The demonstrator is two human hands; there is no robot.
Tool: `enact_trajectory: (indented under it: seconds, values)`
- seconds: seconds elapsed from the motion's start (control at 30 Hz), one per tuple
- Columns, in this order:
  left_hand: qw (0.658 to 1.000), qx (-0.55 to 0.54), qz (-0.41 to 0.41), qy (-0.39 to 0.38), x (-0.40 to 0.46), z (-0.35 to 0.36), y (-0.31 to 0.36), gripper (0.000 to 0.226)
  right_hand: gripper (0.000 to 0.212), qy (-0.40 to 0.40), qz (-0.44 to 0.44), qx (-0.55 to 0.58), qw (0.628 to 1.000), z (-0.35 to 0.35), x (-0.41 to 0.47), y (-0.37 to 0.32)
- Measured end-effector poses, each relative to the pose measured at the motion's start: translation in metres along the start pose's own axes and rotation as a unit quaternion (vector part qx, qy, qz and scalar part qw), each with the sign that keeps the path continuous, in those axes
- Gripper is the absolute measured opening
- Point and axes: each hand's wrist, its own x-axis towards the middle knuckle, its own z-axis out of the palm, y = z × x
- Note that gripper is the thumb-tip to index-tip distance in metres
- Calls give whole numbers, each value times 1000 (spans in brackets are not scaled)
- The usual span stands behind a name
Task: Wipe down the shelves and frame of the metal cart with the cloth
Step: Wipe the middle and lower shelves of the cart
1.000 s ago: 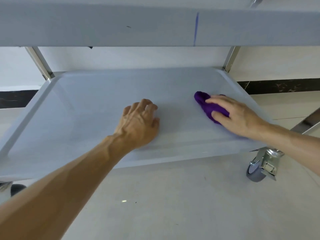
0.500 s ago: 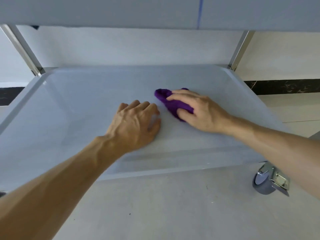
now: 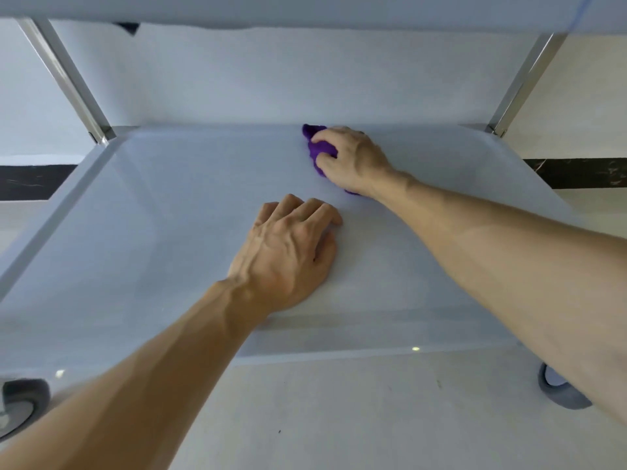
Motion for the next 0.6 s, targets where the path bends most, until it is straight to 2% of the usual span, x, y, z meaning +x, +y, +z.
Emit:
enact_trajectory:
  seconds: [0.1, 0.23, 0.33, 0.4, 0.5, 0.6]
  values:
    - [1000, -2, -3, 3, 2, 2, -2, 34, 40, -71, -79, 33, 994, 13, 9, -29]
    - [1000, -18, -11, 2, 2, 1, -3, 34, 43, -96, -67, 22, 993, 6, 24, -25]
    - [1000, -26, -15, 7, 2, 2, -3, 33, 45, -78, -1, 10, 997, -15, 35, 10]
    - [999, -29, -16, 9, 1, 1, -4, 32, 43, -35, 51, -11, 998, -30, 33, 51]
    - [999, -32, -16, 4, 2, 2, -3, 30, 43, 35, 150, -47, 987, -53, 8, 117]
    - [1000, -22, -17, -2, 3, 2, -2, 30, 43, 63, 209, -35, 975, -59, -9, 141]
